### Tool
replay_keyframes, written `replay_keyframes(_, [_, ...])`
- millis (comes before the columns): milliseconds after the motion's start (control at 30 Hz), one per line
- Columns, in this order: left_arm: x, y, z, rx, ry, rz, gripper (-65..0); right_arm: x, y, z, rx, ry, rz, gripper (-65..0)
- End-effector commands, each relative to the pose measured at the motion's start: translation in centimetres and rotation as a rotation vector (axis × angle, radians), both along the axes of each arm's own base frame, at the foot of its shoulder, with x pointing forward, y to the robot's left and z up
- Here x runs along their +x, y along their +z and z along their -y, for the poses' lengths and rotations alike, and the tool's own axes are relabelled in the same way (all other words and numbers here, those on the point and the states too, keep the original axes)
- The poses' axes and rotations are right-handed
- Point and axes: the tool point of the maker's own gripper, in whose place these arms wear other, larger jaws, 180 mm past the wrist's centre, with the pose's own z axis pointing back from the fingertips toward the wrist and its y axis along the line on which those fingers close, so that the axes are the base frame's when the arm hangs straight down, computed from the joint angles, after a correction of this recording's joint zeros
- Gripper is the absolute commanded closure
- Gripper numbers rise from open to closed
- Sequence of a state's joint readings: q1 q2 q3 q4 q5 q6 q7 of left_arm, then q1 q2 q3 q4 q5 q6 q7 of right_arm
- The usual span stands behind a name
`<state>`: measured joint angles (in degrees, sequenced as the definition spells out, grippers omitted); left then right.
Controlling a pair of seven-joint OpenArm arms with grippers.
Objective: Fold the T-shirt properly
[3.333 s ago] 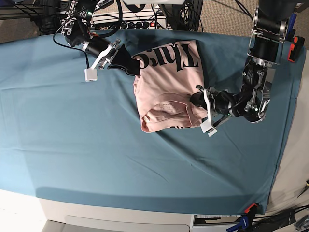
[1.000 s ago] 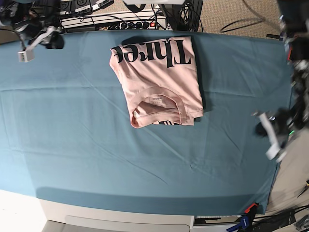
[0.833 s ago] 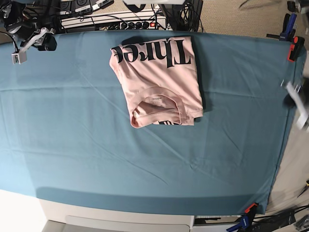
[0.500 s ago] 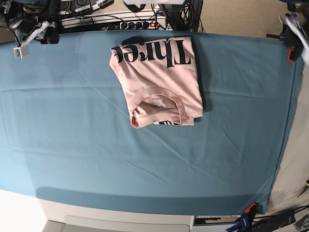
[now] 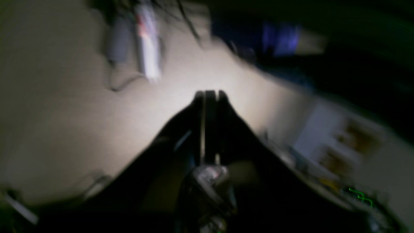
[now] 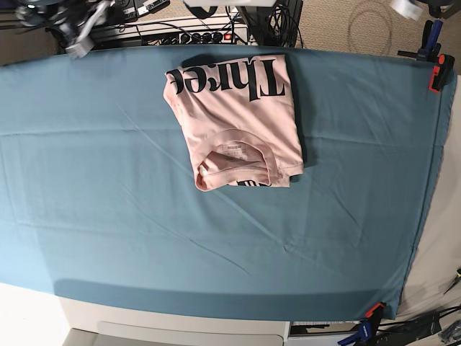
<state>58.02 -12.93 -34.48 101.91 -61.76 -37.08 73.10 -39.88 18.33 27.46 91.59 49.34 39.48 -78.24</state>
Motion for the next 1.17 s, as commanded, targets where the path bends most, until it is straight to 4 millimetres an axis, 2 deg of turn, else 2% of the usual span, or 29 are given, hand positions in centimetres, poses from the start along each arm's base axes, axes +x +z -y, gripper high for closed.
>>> replay_keyframes(0, [-1.3,-0.6,0.8,-0.031,-0.003,-0.033,0.0,-0.3,-0.6,0.5,-0.003,0.02,-0.021,-22.6])
replay_keyframes(100, [-3.7,-4.0,3.3,-0.083,-0.02,-0.115,0.0,-2.5,-4.1,0.3,0.023,0.0,-0.134,-22.6])
replay_keyframes(233, [-4.2,-8.7,4.9,-0.053,-0.061,-0.129,0.0,-4.3,-8.6,0.9,-0.01,-0.051,-0.192,-22.6])
replay_keyframes(367, [-1.7,-13.8,5.0,0.059,-0.15,-0.019,0.0,-3.4,-12.8,1.1,-0.052,-0.095,-0.115,-22.6])
replay_keyframes(500, [1.0,-18.5,3.8,0.241,-0.218,0.034,0.0,-1.7,-15.6,0.6,-0.083,-0.168,-0.031,-22.6])
replay_keyframes(600, [2.8,-21.0,3.1,0.374,-0.226,0.044,0.0,-0.6,-17.3,0.4,-0.168,-0.247,0.006,-22.6])
replay_keyframes(733, [5.2,-23.0,4.5,0.469,-0.196,0.051,0.0,-0.1,-18.7,-1.6,-0.222,-0.293,-0.024,-22.6])
replay_keyframes(900, [8.2,-23.3,9.1,0.434,-0.148,0.088,-8.7,0.3,-19.5,-4.9,-0.209,-0.314,-0.052,-22.3])
replay_keyframes(933, [8.5,-23.2,9.9,0.422,-0.142,0.094,-8.7,0.2,-19.7,-5.2,-0.219,-0.319,-0.06,-19.0])
replay_keyframes(1000, [8.8,-23.0,11.2,0.402,-0.128,0.108,-8.7,-0.2,-19.8,-5.6,-0.229,-0.323,-0.08,-4.9])
replay_keyframes(1033, [8.8,-23.0,11.6,0.396,-0.125,0.109,-8.7,-0.4,-19.9,-5.7,-0.236,-0.319,-0.09,0.0])
replay_keyframes(1133, [8.6,-23.0,12.1,0.385,-0.114,0.1,-8.7,-0.6,-19.9,-5.4,-0.25,-0.282,-0.091,0.0])
